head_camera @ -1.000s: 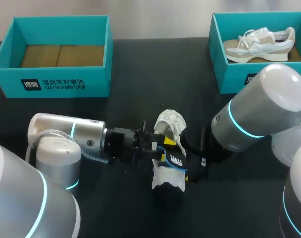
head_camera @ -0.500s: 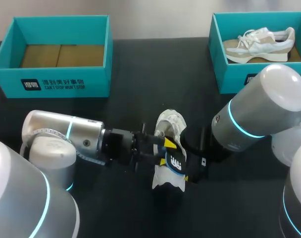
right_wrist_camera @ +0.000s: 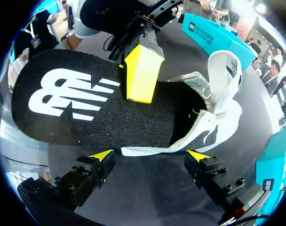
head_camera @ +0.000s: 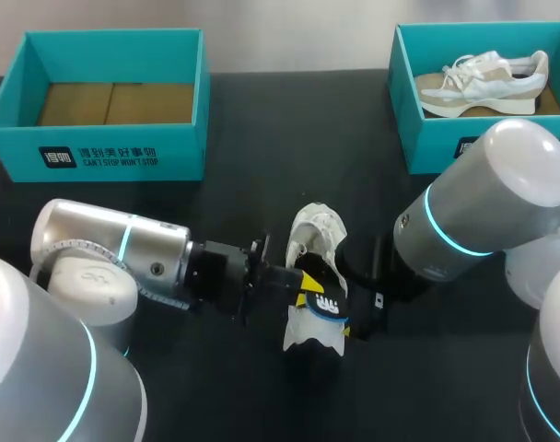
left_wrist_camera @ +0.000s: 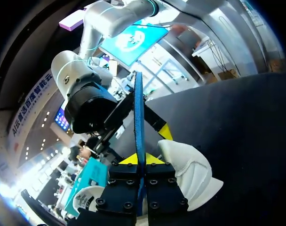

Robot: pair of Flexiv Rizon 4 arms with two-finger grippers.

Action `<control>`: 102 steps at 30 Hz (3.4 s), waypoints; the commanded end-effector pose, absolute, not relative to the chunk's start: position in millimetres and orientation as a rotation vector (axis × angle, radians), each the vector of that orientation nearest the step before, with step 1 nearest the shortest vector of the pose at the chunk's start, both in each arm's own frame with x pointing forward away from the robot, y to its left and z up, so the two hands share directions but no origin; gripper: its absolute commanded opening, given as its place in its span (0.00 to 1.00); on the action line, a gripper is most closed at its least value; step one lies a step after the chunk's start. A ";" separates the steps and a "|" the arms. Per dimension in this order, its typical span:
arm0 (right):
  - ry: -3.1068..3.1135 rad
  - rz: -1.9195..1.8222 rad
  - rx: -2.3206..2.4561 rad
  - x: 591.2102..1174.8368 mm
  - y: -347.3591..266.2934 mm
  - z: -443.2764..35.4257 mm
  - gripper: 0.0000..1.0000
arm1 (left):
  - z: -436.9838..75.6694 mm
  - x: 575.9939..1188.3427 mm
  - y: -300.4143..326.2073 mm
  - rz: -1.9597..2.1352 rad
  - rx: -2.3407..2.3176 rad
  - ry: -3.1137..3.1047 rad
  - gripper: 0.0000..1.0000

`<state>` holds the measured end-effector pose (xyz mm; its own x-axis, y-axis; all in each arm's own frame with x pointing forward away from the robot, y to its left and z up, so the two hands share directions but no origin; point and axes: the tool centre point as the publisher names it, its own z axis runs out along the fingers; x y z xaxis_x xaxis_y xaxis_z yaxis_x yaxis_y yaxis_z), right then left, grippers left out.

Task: Take the shoe out of the shoebox, open the shoe tongue, remove and reinsert the insole, then place the shoe into the shoebox

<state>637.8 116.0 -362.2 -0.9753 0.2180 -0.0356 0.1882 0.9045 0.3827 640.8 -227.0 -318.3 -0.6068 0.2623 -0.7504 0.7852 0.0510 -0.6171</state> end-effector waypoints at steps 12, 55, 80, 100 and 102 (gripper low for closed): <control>2.988 0.588 0.321 636.6 116.7 -363.3 1.00 | -365.8 682.9 -241.6 -1.503 0.910 1.843 0.00; 2.988 0.588 0.321 636.6 116.7 -363.3 1.00 | -350.2 662.7 -248.0 -1.533 0.991 1.837 0.00; 2.988 0.588 0.321 636.6 116.7 -363.3 1.00 | -317.4 650.6 -239.8 -1.614 0.954 1.767 0.36; 2.988 0.588 0.321 636.6 116.7 -363.3 1.00 | -353.6 675.3 -253.3 -1.513 1.007 1.836 0.00; 2.988 0.588 0.321 636.6 116.7 -363.3 1.00 | -345.5 671.8 -247.7 -1.539 1.000 1.833 0.10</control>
<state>637.8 115.9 -362.2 -0.9753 0.2180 -0.0356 0.1882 0.9045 0.3827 671.9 -256.4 -350.9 -0.5780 0.1949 -0.7924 0.8144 0.0773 -0.5751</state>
